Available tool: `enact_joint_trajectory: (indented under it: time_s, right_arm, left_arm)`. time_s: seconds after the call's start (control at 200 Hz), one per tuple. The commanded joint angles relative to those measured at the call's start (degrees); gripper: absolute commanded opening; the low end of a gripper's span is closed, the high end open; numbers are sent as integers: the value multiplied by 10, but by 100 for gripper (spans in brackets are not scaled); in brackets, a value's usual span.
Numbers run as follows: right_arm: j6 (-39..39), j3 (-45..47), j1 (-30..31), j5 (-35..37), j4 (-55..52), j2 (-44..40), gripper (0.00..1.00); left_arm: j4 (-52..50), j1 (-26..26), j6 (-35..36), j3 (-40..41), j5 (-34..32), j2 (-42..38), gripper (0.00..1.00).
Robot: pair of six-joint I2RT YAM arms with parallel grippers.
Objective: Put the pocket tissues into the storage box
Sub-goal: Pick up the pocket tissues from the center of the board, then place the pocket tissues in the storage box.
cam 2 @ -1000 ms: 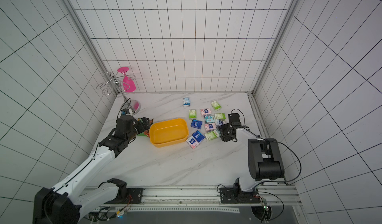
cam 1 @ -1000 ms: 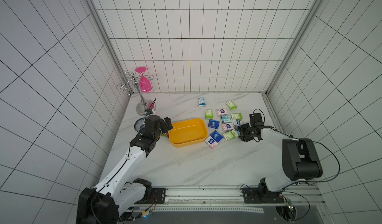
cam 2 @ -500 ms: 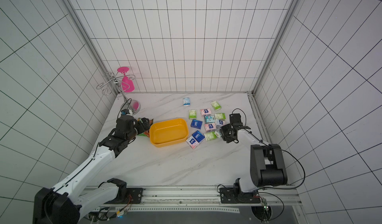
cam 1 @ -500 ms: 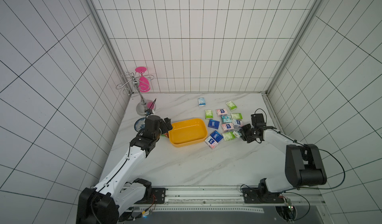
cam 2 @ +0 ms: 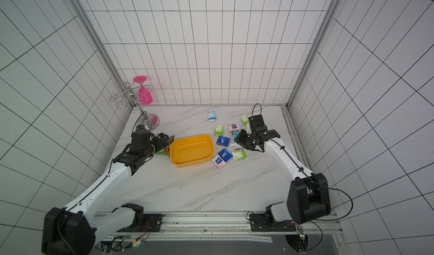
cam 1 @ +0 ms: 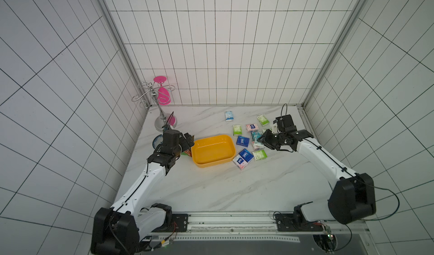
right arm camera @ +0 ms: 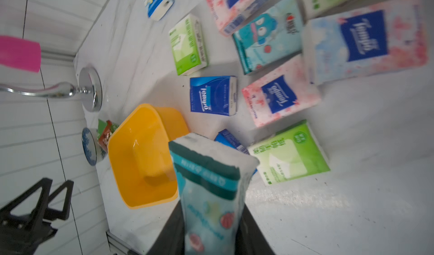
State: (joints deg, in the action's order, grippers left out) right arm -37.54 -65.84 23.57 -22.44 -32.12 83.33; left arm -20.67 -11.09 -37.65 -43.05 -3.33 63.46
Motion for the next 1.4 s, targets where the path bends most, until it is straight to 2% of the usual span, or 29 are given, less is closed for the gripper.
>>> enact_joint_trajectory:
  time_s: [0.0,0.16,0.295,0.48,0.705,0.905,1.019,1.229,1.394]
  right_arm:
    - [110,-73,45,-38,-46,55,33]
    - [182,-171,122,-19,-82,143,33]
    - [202,-228,167,-3,-90,211,33]
    - [192,-298,187,6,-81,296,32]
    - [179,-369,199,98,-93,382,32]
    - [177,-404,199,118,-96,432,32]
    - [174,-418,198,129,-97,443,36]
    - [168,-423,194,164,-127,410,56]
    - [164,-406,186,166,-150,348,58]
  left_arm:
    - [-20,18,-26,-25,44,7,98]
    - [-72,27,-13,-41,73,7,98]
    - [-133,34,7,-50,91,7,98]
    - [-163,40,25,-42,109,-9,98]
    - [-167,39,39,-50,107,-11,98]
    - [-167,38,41,-58,109,-6,98]
    - [-167,37,41,-62,113,-3,98]
    - [-163,35,39,-64,127,0,98]
    - [-150,28,39,-66,154,7,98]
